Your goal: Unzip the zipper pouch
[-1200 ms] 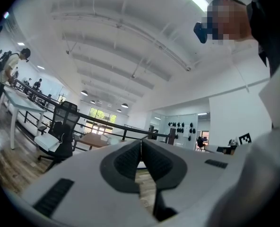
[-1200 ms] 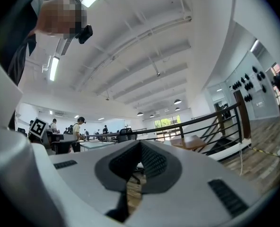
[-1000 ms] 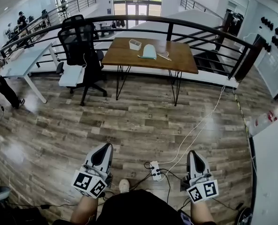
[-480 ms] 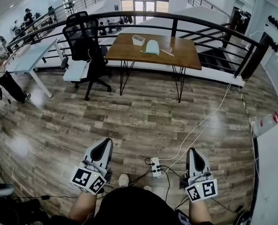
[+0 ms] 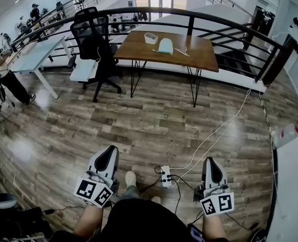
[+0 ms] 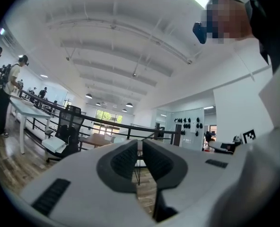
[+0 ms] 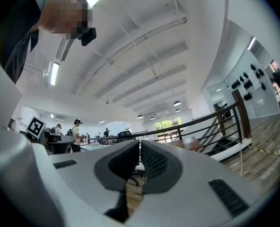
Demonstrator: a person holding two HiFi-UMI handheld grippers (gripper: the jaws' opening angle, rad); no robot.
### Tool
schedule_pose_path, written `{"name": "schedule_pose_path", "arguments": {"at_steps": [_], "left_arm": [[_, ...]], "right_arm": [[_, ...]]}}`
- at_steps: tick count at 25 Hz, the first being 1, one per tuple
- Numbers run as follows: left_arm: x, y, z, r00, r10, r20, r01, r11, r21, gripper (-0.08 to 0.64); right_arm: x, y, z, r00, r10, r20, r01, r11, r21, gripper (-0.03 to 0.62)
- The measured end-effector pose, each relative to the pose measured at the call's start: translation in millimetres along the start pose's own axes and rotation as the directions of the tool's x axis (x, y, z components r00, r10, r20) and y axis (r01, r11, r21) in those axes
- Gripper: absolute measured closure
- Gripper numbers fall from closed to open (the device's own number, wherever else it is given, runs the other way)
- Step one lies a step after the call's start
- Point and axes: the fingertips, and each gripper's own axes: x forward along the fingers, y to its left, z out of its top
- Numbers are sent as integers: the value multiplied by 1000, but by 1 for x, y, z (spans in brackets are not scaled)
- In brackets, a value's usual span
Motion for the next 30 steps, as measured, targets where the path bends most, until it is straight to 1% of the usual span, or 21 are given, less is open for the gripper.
{"name": "schedule_pose_path", "arguments": {"at_steps": [1, 2, 3, 4, 6, 8, 11, 13, 20, 25, 30], "left_arm": [[3, 2, 1, 1000, 0, 4, 0, 1000, 4, 537], [6, 3, 2, 1000, -5, 7, 5, 1000, 10, 532], [10, 3, 2, 1000, -14, 8, 14, 1000, 14, 481], [14, 5, 3, 1000, -23, 8, 23, 1000, 16, 414], [23, 11, 4, 1000, -25, 16, 24, 1000, 13, 344], [33, 22, 4, 1000, -16, 26, 15, 1000, 4, 308], [48, 42, 6, 999, -18, 39, 18, 1000, -14, 287], [59, 59, 11, 999, -21, 50, 22, 999, -27, 282], [88, 126, 23, 998, -27, 63, 31, 998, -63, 281], [98, 176, 28, 999, -23, 49, 26, 998, -58, 281], [100, 224, 32, 999, -10, 45, 13, 998, -58, 281]], "right_arm": [[3, -1, 2, 1000, -2, 9, 2, 1000, -4, 576], [7, -1, 4, 1000, -3, 16, 3, 1000, -5, 533], [11, -1, 5, 1000, -2, 21, 2, 1000, 0, 496], [17, -1, 6, 1000, -3, 26, 3, 1000, 6, 470], [27, 1, 6, 999, -11, 36, 10, 1000, 12, 395], [39, 5, 7, 999, -20, 40, 20, 1000, -3, 336], [62, 11, 8, 999, -32, 37, 33, 999, -26, 298], [80, 14, 10, 998, -40, 37, 42, 999, -35, 287], [144, 29, 10, 998, -59, 35, 61, 997, -52, 291], [186, 41, 3, 996, -82, 27, 84, 994, -64, 296], [228, 64, -9, 998, -69, 16, 70, 995, -72, 298]]}}
